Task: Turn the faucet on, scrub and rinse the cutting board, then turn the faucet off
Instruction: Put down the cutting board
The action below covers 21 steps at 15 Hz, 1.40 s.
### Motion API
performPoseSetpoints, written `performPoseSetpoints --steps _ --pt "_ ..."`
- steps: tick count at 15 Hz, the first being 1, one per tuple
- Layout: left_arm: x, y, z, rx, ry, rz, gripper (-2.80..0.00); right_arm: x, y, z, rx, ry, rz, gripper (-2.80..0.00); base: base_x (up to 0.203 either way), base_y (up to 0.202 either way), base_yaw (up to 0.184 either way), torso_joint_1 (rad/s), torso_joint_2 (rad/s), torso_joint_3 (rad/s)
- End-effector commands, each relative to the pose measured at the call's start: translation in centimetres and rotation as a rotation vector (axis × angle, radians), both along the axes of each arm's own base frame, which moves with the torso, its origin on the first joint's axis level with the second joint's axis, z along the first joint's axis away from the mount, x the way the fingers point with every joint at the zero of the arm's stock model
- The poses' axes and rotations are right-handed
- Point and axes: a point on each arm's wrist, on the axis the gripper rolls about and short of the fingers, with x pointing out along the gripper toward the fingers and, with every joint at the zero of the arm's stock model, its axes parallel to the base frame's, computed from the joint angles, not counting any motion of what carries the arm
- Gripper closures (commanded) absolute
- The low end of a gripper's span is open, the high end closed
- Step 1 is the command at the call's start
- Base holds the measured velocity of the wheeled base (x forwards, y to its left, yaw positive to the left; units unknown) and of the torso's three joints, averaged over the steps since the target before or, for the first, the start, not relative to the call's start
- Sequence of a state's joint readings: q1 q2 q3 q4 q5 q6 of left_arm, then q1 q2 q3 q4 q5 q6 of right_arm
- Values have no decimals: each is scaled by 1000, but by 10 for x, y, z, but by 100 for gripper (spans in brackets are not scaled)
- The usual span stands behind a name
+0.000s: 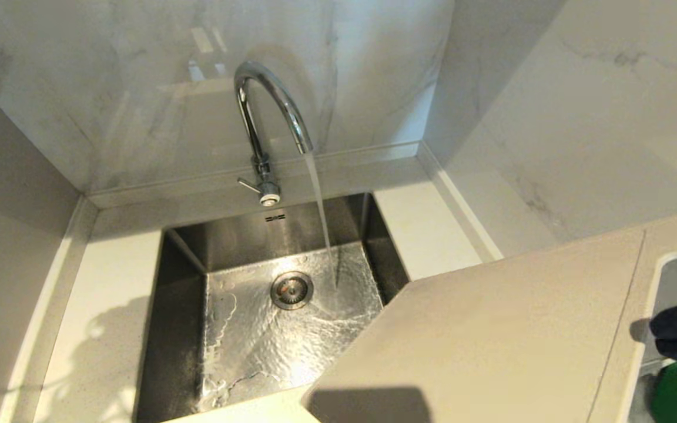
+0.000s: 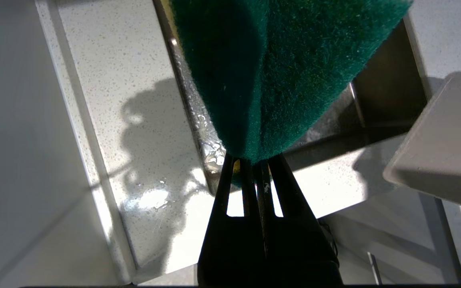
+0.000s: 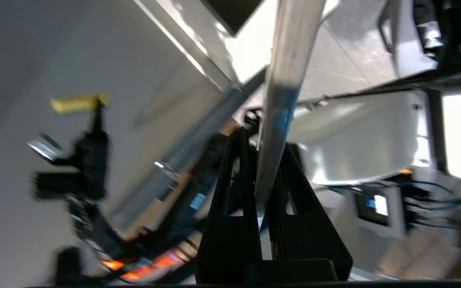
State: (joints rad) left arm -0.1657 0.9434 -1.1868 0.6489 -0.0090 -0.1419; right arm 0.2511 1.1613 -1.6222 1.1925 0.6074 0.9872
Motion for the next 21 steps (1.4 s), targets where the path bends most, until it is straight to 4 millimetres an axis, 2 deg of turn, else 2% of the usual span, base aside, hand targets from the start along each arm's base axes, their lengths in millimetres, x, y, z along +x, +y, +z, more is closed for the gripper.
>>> performPoseSetpoints --steps 1,7,12,17,21 --pt "1 0 -2 0 10 0 0 -15 -4 -15 -48 -13 57 0 0 0 0 0 0 0" --pt "2 0 -5 2 19 0 0 -40 -10 -65 -179 -29 183 0 0 0 0 0 0 0" --pt "7 -1 -7 2 21 -3 0 -44 -13 -99 -282 -28 198 0 0 0 0 0 0 0" --pt "8 -2 -9 3 30 -8 0 -28 -12 -119 -417 -72 150 0 0 0 0 0 0 0" --pt "8 -3 -9 3 33 -18 0 -8 -10 -147 -603 -177 132 0 0 0 0 0 0 0"
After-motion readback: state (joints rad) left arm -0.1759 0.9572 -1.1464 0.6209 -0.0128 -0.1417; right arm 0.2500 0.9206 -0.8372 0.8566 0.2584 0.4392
